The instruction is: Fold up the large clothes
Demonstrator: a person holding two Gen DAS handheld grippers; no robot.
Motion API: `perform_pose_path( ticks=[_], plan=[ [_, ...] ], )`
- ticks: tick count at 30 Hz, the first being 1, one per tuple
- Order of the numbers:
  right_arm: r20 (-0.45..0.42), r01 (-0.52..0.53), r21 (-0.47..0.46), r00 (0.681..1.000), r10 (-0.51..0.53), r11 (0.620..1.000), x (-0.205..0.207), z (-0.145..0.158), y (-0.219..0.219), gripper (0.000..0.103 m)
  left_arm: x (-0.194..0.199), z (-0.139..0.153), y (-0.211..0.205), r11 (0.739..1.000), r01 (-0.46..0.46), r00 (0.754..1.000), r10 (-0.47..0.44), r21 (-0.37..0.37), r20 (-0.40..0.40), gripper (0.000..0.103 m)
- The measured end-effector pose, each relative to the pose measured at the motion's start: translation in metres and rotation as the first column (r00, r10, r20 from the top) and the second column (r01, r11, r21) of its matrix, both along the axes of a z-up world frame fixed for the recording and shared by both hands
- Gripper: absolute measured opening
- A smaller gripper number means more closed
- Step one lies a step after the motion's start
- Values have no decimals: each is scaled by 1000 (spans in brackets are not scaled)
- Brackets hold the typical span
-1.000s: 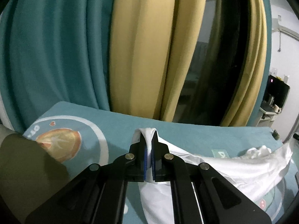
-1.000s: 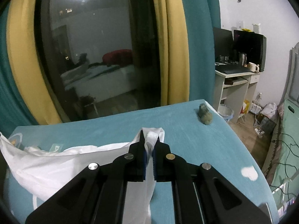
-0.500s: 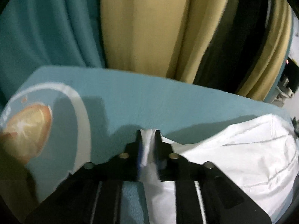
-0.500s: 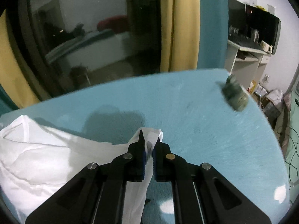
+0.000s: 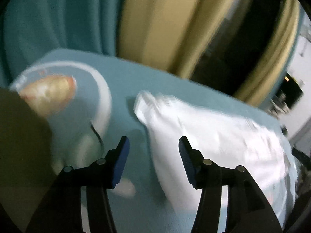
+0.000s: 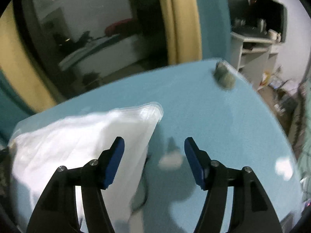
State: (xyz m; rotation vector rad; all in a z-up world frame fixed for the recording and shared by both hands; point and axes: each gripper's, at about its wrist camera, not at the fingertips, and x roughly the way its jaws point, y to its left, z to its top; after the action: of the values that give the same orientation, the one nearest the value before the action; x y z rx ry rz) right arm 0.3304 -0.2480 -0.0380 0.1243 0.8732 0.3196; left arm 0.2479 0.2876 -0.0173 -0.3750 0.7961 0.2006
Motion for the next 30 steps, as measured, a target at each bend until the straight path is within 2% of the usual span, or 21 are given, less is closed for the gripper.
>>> perform_pose_path(
  ticks=[3, 6, 9, 10, 11, 12, 14, 20, 25, 30],
  plan=[
    [-53, -35, -9, 998, 34, 999, -23, -17, 8, 64, -7, -19, -23, 996, 86, 995, -86, 7, -60, 56],
    [-51, -84, 2, 995, 84, 996, -44, -26, 24, 64, -17, -28, -41, 990, 141, 987, -140, 5, -74, 56],
    [-25, -68, -7, 997, 68, 998, -53, -30, 33, 62, -23, -32, -54, 982, 174, 983, -169, 74, -70, 56],
    [-20, -61, 1, 998, 61, 998, -54, -32, 33, 35, -23, -31, -55, 982, 173, 983, -167, 79, -71, 56],
    [-23, -59, 8, 998, 59, 998, -55, -33, 34, 17, -21, -32, -56, 982, 169, 984, -162, 86, -78, 55],
    [-32, -59, 32, 998, 60, 998, -56, -34, 33, 11, -23, -31, -60, 980, 170, 983, -161, 105, -85, 54],
    [-19, -53, 38, 998, 54, 998, -62, -34, 34, 9, -23, -31, -65, 975, 196, 978, -186, 108, -93, 14],
    [16, -39, 14, 999, 39, 999, -77, -28, 24, 7, -42, -29, -73, 978, 194, 979, -189, 80, -72, 10],
    [90, -29, -89, 995, 37, 996, -108, -10, 26, 7, -59, -20, -75, 980, 187, 982, -185, 65, -38, 10],
    [112, -17, -100, 993, 28, 995, -135, 1, 16, 7, -87, -14, -82, 979, 197, 980, -196, 49, -26, 10]
  ],
)
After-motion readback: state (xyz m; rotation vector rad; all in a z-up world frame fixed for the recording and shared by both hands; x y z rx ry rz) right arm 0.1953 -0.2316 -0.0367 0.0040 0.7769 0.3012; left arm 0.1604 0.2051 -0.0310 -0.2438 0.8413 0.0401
